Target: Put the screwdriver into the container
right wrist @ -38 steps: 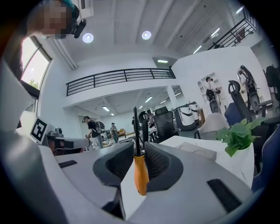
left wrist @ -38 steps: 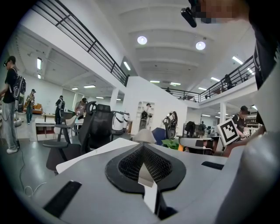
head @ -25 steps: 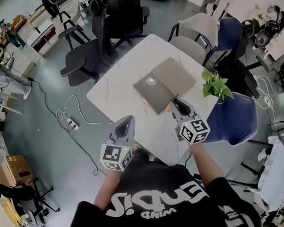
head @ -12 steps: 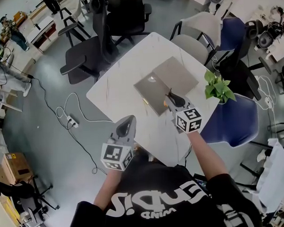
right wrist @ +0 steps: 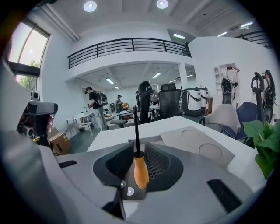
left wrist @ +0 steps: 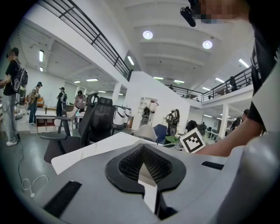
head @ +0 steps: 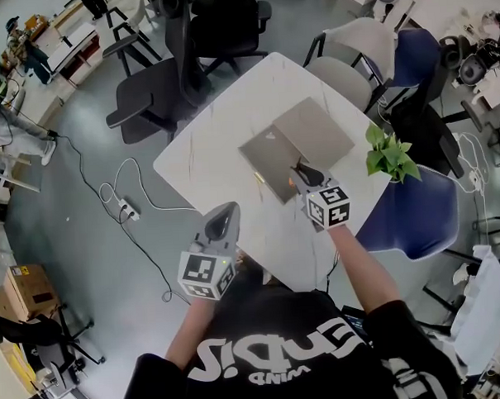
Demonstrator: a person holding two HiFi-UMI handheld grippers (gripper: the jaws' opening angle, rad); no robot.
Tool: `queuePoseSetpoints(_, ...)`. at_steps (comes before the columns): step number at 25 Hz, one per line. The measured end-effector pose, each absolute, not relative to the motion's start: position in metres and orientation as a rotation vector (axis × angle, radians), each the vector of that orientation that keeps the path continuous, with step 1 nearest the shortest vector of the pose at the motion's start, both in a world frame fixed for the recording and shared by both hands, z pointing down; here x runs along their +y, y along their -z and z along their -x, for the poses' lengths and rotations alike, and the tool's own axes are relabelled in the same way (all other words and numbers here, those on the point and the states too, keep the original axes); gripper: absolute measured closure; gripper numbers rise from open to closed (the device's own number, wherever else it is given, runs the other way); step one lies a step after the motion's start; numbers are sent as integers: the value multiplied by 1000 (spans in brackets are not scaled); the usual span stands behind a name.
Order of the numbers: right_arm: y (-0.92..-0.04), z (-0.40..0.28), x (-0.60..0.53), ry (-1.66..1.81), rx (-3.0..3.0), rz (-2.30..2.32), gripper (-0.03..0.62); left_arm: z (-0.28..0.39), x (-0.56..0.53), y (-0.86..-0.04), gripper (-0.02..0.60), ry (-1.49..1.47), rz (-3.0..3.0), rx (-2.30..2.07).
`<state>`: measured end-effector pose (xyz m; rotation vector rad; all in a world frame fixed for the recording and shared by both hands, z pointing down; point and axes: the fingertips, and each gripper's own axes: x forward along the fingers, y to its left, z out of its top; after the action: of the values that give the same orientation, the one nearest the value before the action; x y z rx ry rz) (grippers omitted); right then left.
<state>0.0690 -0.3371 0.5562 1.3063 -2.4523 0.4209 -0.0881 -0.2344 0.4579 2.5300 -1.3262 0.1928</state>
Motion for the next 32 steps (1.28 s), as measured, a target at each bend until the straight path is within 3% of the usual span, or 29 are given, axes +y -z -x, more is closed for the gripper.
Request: queuePoseSetpoints(32, -634, -47, -372, -476, -2276, -1152, 520, 99, -252, -478, 568, -223, -2460, -1340)
